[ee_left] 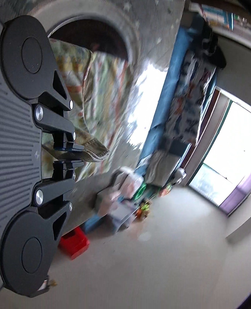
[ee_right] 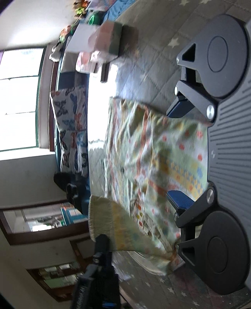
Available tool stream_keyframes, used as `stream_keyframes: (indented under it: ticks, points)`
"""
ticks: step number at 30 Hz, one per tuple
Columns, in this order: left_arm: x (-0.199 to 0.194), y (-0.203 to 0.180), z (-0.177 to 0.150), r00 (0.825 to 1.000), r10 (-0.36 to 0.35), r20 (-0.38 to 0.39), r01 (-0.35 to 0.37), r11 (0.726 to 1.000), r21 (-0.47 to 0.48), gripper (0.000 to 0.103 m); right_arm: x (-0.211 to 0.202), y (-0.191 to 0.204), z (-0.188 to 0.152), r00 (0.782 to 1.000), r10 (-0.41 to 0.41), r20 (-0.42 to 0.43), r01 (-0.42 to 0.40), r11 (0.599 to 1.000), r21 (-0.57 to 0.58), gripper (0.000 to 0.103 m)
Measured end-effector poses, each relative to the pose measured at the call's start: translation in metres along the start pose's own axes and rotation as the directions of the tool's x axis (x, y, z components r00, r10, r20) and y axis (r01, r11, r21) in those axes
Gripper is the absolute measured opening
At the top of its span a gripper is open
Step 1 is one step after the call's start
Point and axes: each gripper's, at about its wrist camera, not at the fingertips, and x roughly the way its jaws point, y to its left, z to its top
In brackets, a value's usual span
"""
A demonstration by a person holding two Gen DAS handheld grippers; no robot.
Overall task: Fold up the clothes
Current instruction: 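Fold the lifted sleeve across the shirt and open the left gripper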
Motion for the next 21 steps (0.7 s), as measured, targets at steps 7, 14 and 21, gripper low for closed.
stream_keyframes:
  ticks: [7,14,21]
  points:
    - [0.020,-0.014,-0.033,0.994,-0.027,-0.104,0.035,0.996,0.076,0.014,-0.003,-0.016,-0.002,1.000,-0.020,0.003,0.019,0.998,0.059,0.082]
    - [0.019,-0.005,-0.045,0.992,0.009,-0.127,0.005,0.994,0.109,0.046,0.001,-0.007,0.006,1.000,0.004,0.002,-0.004,0.999,0.048,0.076]
    - [-0.005,0.040,-0.039,0.988,0.138,-0.068,-0.132,0.987,0.092,0.046,0.025,0.009,0.012,0.997,0.062,-0.044,-0.060,0.998,0.032,0.064]
